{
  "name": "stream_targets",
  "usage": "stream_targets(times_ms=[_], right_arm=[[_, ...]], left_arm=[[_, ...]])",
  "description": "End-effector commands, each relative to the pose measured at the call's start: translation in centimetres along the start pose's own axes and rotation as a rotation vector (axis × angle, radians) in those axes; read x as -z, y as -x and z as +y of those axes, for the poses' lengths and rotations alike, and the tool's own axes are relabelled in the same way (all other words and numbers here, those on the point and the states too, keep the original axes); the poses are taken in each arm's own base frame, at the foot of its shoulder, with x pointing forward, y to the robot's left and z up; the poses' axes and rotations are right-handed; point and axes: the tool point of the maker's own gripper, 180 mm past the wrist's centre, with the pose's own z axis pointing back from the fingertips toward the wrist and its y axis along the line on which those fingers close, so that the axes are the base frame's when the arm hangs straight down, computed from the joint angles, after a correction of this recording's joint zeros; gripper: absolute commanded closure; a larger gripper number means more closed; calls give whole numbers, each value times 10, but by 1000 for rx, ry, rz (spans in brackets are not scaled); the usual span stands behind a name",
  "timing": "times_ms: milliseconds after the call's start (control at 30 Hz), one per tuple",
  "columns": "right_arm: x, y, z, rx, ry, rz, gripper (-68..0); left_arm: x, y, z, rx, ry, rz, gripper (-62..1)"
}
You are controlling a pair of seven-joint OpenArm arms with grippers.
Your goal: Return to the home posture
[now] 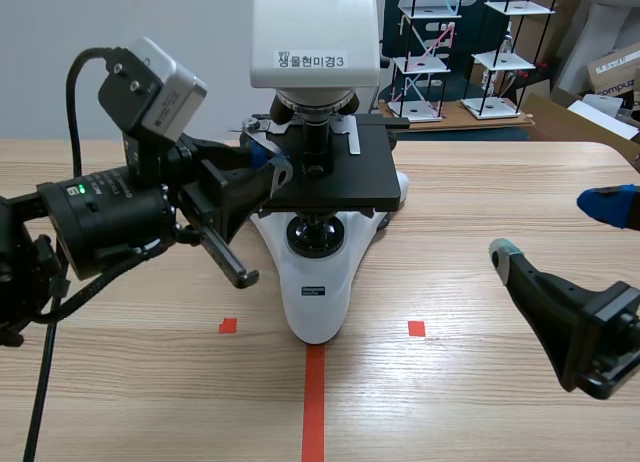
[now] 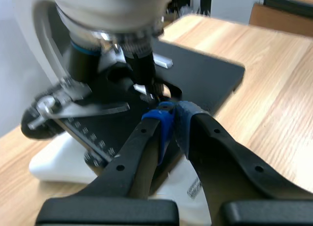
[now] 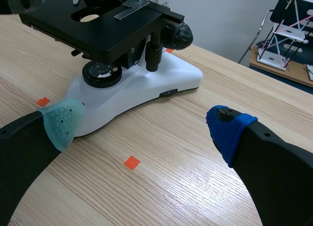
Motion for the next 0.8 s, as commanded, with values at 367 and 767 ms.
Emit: stream_targets(times_ms=[367, 767], right_arm=[[0, -8, -2, 2, 7, -35, -549], [0, -8, -2, 3, 8, -35, -549]], left_arm=[[-57, -21, 6, 83, -15, -56, -148], [-104, -37, -21, 65, -25, -58, -494]])
